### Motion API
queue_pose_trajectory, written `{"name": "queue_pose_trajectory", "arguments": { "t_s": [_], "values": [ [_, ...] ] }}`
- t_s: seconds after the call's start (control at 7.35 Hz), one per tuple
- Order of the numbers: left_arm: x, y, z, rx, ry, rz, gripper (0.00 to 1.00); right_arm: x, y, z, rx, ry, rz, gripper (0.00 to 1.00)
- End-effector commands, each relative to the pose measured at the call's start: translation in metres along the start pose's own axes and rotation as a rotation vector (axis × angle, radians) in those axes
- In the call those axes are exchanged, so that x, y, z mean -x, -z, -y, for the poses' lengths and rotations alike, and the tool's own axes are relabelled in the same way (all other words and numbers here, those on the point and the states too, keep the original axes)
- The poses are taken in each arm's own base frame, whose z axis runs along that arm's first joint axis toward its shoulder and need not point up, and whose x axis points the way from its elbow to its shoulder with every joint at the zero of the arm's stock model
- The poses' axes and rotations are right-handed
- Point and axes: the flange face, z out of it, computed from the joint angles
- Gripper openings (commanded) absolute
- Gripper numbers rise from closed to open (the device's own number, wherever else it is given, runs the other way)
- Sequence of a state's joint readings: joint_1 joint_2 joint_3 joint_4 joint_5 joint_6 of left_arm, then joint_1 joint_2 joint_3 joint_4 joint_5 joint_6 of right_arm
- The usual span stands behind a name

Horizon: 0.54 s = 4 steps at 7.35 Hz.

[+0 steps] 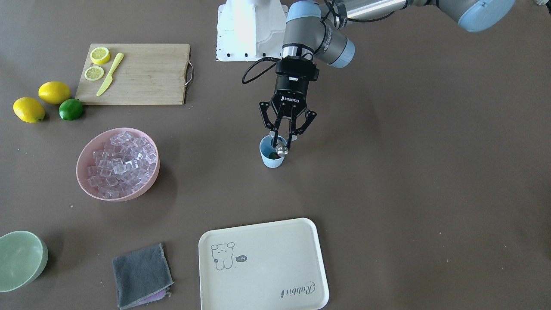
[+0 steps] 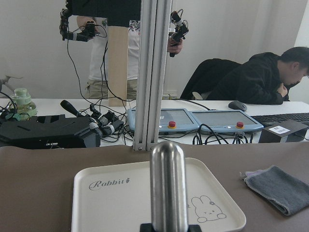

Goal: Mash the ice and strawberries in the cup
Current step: 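Press the metal rod down into the cup contents with the left gripper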

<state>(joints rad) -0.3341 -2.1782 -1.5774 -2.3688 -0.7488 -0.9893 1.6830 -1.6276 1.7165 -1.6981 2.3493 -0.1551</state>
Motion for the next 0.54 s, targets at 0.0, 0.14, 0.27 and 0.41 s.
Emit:
{"name": "queue_pose_trajectory", "arguments": {
  "t_s": [0.0,0.14,0.27,0.41],
  "values": [
    [-0.003,0.002,0.004,-0.008,0.005,-0.010,0.29,-0.002,0.000,-0.003,-0.001,-0.004,-0.001,0.99],
    [-0.006,0.002,0.019,-0.021,0.012,-0.015,0.29,-0.004,0.000,-0.005,-0.001,-0.008,-0.001,0.99],
    [0.000,0.000,0.039,-0.040,0.016,-0.012,0.29,-0.004,0.000,-0.005,0.000,-0.009,0.000,0.99],
    [0.001,0.001,0.056,-0.060,0.002,-0.016,0.29,-0.006,0.000,-0.006,-0.001,-0.012,-0.002,0.99]
  ]
}}
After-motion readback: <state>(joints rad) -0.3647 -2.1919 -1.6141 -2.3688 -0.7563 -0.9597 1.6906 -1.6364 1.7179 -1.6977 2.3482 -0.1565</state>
